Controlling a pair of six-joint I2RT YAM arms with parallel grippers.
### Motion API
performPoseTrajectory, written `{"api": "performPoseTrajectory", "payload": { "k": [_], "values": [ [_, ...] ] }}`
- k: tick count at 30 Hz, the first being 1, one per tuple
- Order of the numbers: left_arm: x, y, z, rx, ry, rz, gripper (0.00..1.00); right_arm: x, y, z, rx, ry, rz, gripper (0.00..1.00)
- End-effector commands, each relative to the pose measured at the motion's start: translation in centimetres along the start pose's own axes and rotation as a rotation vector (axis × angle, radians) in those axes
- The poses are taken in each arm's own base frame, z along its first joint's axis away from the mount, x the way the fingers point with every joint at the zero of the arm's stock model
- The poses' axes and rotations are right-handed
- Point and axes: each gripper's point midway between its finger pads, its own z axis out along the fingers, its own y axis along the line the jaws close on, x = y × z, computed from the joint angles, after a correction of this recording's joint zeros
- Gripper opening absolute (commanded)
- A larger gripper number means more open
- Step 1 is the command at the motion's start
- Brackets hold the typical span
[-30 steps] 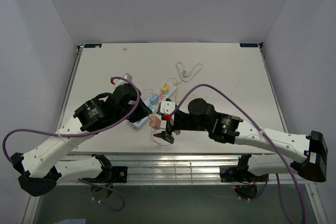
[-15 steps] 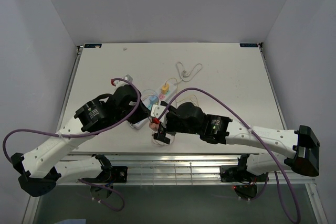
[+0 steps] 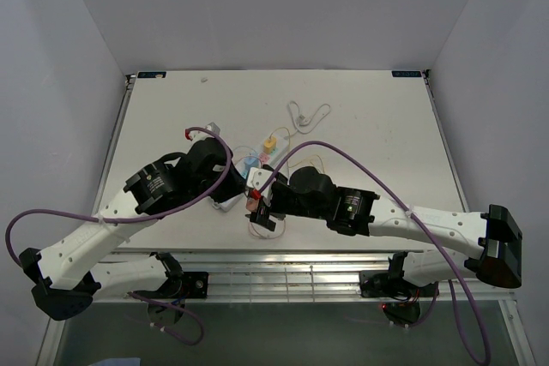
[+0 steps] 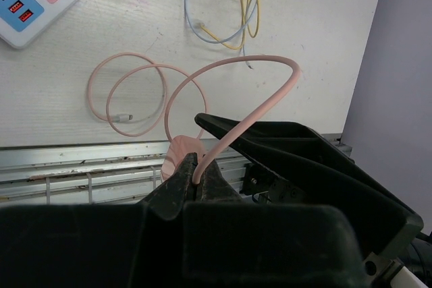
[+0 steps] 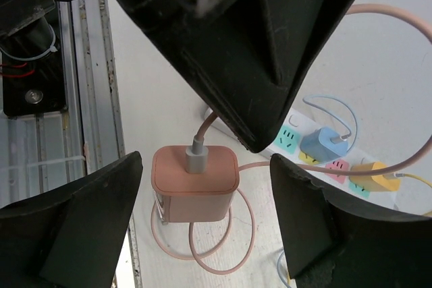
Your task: Insert the plug
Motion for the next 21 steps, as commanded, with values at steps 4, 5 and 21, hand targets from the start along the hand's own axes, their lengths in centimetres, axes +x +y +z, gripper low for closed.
{"api": "performPoseTrajectory", "payload": {
  "k": [4,5,21],
  "values": [
    [-0.5,-1.2,-0.5,0.050,-0.013,-0.022,0.00,-1.5,-0.5,0.2,0.030,-0.048,0.001,0.83],
    [-0.4,-1.2,-0.5,0.051,-0.010,-0.020,0.00,-1.4,-0.5,0.2,0.030,-0.046,0.001,0.83],
    [-0.2,-1.4,0.1,0.046,0.001,0.020,0.00,-1.4,-0.5,0.4,0.028,-0.045,-0.002,0.66]
  ]
}}
